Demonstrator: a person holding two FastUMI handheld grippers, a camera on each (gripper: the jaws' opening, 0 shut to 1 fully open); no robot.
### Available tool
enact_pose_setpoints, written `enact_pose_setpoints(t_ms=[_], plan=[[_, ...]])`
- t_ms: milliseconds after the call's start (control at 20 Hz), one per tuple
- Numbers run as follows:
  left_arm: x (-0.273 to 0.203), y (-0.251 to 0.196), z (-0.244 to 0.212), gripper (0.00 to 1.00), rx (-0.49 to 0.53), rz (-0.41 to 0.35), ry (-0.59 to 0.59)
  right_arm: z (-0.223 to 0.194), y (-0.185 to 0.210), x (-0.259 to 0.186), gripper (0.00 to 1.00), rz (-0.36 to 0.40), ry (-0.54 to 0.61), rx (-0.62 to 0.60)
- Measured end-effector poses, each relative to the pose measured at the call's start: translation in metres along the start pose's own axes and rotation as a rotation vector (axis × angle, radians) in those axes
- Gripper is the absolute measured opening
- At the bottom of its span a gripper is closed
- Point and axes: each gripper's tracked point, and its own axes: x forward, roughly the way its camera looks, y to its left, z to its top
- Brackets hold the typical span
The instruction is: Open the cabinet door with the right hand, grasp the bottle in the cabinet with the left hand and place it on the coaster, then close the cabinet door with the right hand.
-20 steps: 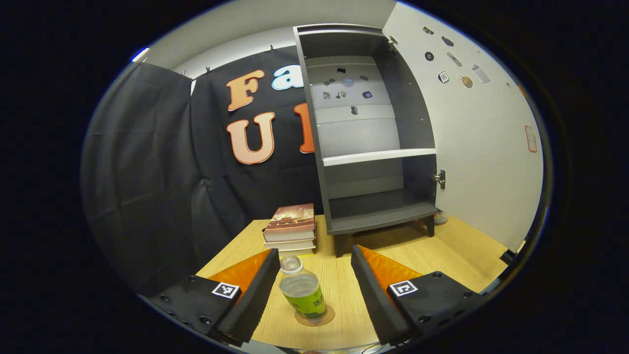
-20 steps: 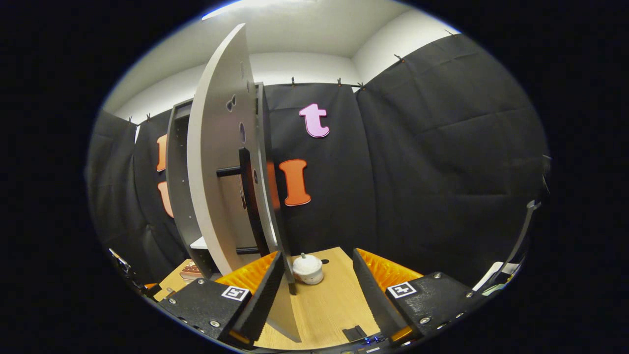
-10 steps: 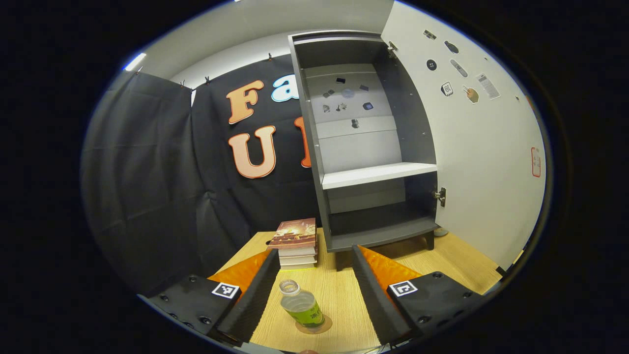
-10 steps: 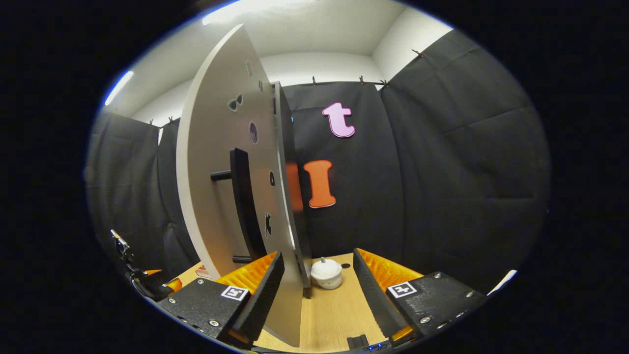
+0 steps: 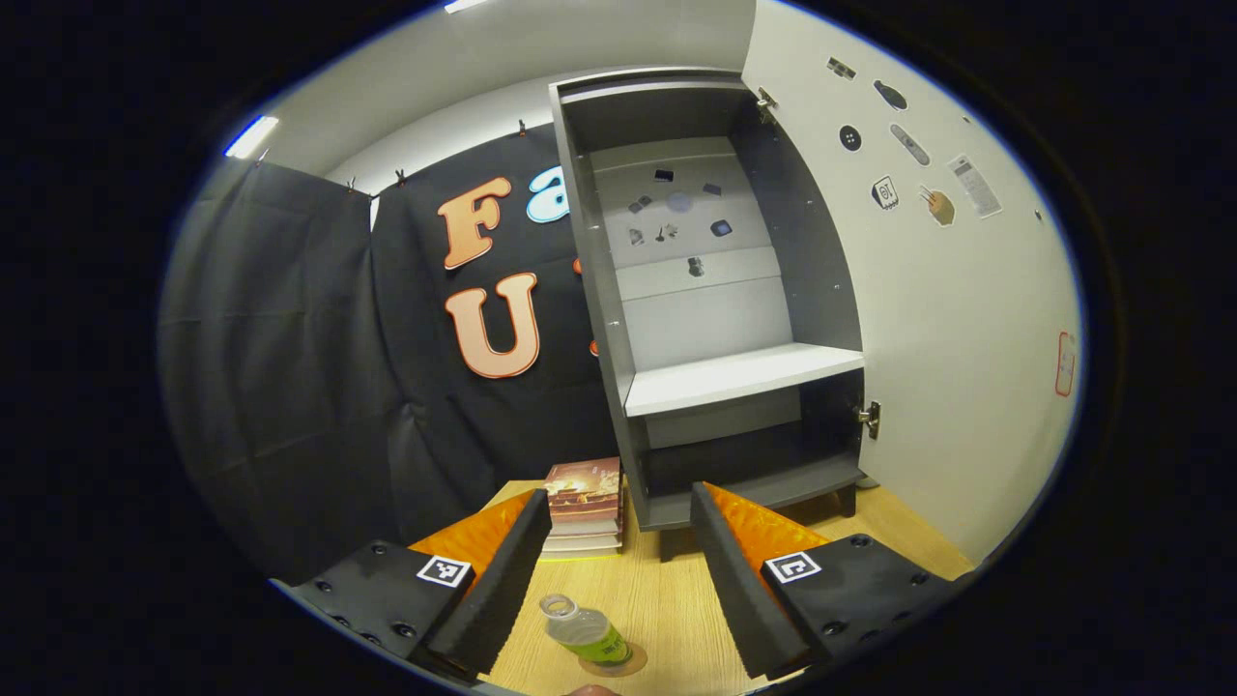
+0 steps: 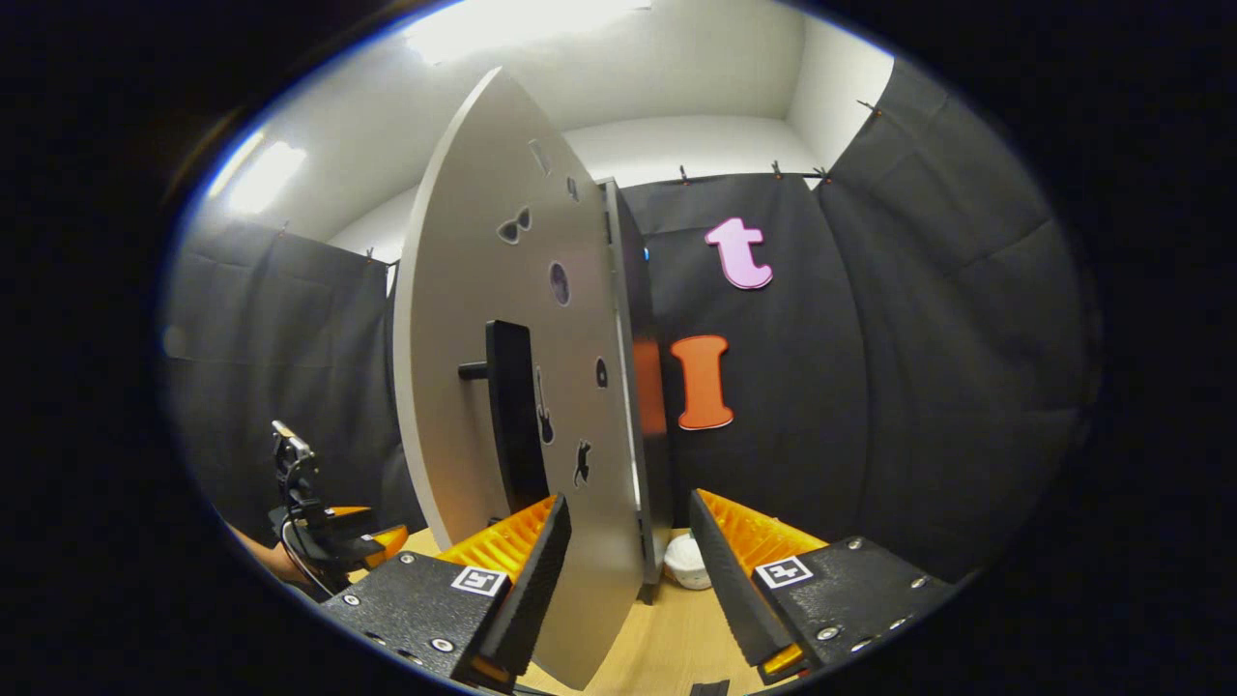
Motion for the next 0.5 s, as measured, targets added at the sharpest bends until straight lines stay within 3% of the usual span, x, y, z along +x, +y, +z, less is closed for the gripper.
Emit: enact_pose_setpoints(t_ms=[50, 100, 150, 200, 250, 500], plan=[[-0.001, -0.002, 0.003, 0.94, -0.003, -0.001, -0.001, -0.002, 0.005, 0.002, 0.87, 0.034, 0.006, 0.005], [0.0, -0.001, 0.007, 0.94, 0.0, 0.01, -0.002, -0.003, 0.01, 0.005, 0.77, 0.067, 0.014, 0.013], [0.0, 0.0, 0.009, 0.94, -0.001, 0.02, -0.003, -0.004, 0.018, 0.009, 0.77, 0.097, 0.019, 0.026], [0.0, 0.001, 0.011, 0.95, -0.007, 0.028, -0.003, -0.005, 0.023, 0.011, 0.86, 0.12, 0.021, 0.035], [-0.001, 0.004, 0.014, 0.95, -0.011, 0.041, -0.003, -0.004, 0.028, 0.012, 0.77, 0.14, 0.021, 0.043], [0.008, 0.026, 0.022, 0.95, -0.041, 0.071, -0.002, -0.009, 0.046, 0.019, 0.77, 0.2, 0.033, 0.048]])
